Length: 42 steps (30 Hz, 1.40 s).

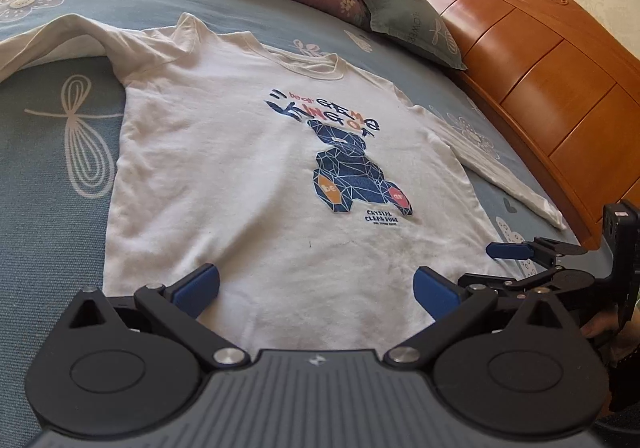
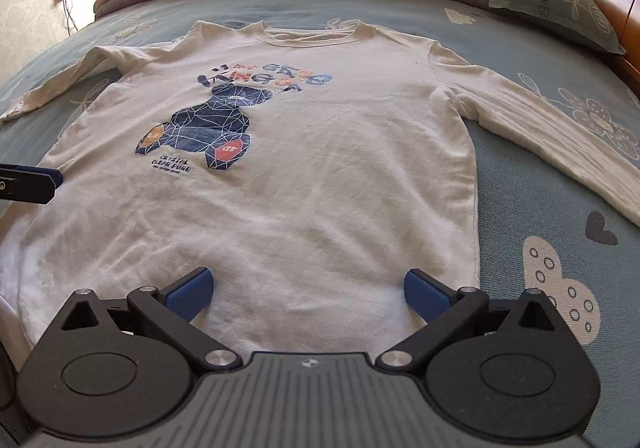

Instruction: Fold clothes

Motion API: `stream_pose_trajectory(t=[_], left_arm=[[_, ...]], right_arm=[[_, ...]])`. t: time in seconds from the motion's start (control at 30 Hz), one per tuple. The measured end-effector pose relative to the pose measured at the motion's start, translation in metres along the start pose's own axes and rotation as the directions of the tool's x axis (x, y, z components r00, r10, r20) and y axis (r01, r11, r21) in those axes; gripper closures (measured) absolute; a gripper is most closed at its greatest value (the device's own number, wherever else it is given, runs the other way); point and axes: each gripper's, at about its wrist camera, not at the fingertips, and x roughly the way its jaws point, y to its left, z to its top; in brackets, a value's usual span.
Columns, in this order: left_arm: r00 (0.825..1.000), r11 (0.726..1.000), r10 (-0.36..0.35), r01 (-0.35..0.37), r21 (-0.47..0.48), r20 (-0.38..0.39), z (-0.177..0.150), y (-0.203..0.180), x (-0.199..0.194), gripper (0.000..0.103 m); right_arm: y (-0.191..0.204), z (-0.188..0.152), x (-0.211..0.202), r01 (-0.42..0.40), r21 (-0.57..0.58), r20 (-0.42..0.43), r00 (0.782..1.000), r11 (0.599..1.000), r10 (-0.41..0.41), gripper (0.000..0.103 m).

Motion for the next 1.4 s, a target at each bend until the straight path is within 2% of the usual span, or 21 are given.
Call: stream_pose_trajectory(t=[0.13,0.23,0.33,0.47,0.6,0.73,0.83,0.97,1.07,1.2,1.3,1.4], left_arm=[[1.000,1.000,0.013,-0.014,-0.026,-0.026,0.017,0.001,-0.002,0.001],[0.999,0.999,0.044,-0.044,0.013,0.018,0.041,0.005,-0.005,0.001],[0.997,0.998,0.061,-0.062,0.030,0.040,0.071,0.013,0.005,0.001],[0.999,0.999,0.051,-0.051,0.001,0.016,0.096,0.022,0.036,0.001],[0.999,0.999,0.015,-0.017,-0.046,-0.040,0.080,0.032,0.054,0.001],[1.000,1.000,0.012,-0.012,0.010,-0.021,0.065,0.037,0.032,0.001],[0.998,0.998,0.066,-0.066,0.012,-0.010,0.064,0.050,0.013,0.001],[0.987,0.986,0.155,-0.152,-0.074,0.042,0.076,0.093,-0.021,0.001],[0.978,0.968,0.193,-0.177,-0.180,0.077,0.080,0.130,-0.042,0.001],[0.963,0.915,0.251,-0.203,-0.349,0.095,0.074,0.182,-0.064,0.001],[0.952,0.893,0.288,-0.231,-0.385,0.098,0.071,0.199,-0.076,0.001],[0.946,0.911,0.299,-0.244,-0.333,0.127,0.084,0.199,-0.086,0.001]], right_arm=[[0.002,0.002,0.003,0.018,0.005,0.001,1.000,1.000,-0.018,0.000],[0.003,0.002,0.003,0.025,0.005,0.008,1.000,1.000,-0.025,0.000],[0.004,0.000,0.002,0.032,0.007,0.016,0.999,0.999,-0.032,0.000],[0.005,0.000,0.002,0.038,0.009,0.021,0.999,0.999,-0.039,0.000],[0.005,0.000,0.002,0.040,0.009,0.019,0.999,0.999,-0.040,0.000],[0.005,0.001,0.003,0.041,0.010,0.019,0.999,0.999,-0.042,0.000],[0.006,0.001,0.004,0.047,0.014,0.021,0.999,0.999,-0.048,0.000],[0.007,0.002,0.005,0.057,0.021,0.021,0.998,0.998,-0.058,0.000],[0.007,0.003,0.005,0.061,0.024,0.017,0.998,0.998,-0.061,0.000],[0.008,0.004,0.006,0.067,0.028,0.012,0.998,0.997,-0.068,0.000],[0.008,0.006,0.007,0.073,0.031,0.005,0.997,0.997,-0.073,0.000],[0.008,0.007,0.007,0.076,0.033,-0.002,0.997,0.997,-0.076,0.000]])
